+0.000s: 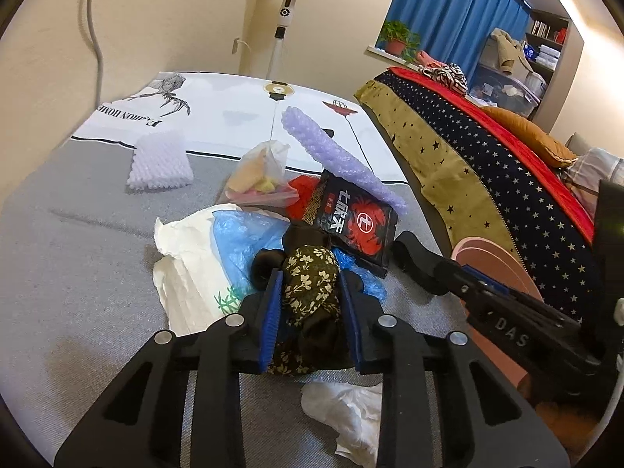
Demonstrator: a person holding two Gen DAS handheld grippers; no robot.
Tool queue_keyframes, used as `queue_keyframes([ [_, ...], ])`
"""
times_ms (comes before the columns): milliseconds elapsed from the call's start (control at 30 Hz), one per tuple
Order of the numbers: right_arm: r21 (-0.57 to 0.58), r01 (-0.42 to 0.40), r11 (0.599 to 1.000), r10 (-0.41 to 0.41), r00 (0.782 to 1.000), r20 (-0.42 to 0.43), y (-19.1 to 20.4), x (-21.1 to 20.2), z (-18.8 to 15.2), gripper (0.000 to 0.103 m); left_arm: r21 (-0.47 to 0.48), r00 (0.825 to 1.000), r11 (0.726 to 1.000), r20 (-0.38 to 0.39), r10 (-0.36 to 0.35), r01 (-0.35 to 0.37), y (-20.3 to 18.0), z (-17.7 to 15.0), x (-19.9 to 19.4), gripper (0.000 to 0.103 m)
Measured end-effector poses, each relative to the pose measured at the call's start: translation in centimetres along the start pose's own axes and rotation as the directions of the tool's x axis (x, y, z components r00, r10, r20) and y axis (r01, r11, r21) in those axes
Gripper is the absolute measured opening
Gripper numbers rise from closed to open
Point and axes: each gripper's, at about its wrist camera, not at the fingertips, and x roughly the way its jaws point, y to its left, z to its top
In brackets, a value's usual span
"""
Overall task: Collect trash
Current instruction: 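Grasp the patterned slipper with the left gripper while the right gripper grasps the black strap, then carry the slipper and black strap over the pink bin and release both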
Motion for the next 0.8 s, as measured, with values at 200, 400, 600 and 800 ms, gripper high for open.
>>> queue_keyframes([
  [200, -0.014, -0.005, 1.0, 0.005, 1.0, -0.01, 0.2, 0.1, -0.2, 0.019, 0.001, 1.0, 1.0, 0.009, 0.008, -0.008, 0.0, 0.3, -0.3, 0.026],
  [400, -0.028, -0.005, 1.0, 0.006, 1.0, 0.022, 0.5, -1.0, -0.1, 0.017, 0.0, 0.999, 1.0, 0.033, 0.024, -0.024, 0.1, 0.7, -1.1, 0.026],
  [600, -0.043, -0.004, 0.999, 0.006, 0.998, 0.06, 1.0, -2.8, 0.0, 0.017, 0.011, 0.998, 0.999, 0.06, 0.037, -0.037, 0.0, 0.7, -2.2, 0.026],
  [800, -0.073, 0.013, 0.997, -0.005, 0.994, 0.108, 1.6, -4.9, 0.0, 0.017, 0.032, 0.995, 0.998, 0.091, 0.05, -0.053, -0.2, 0.8, -3.4, 0.026],
])
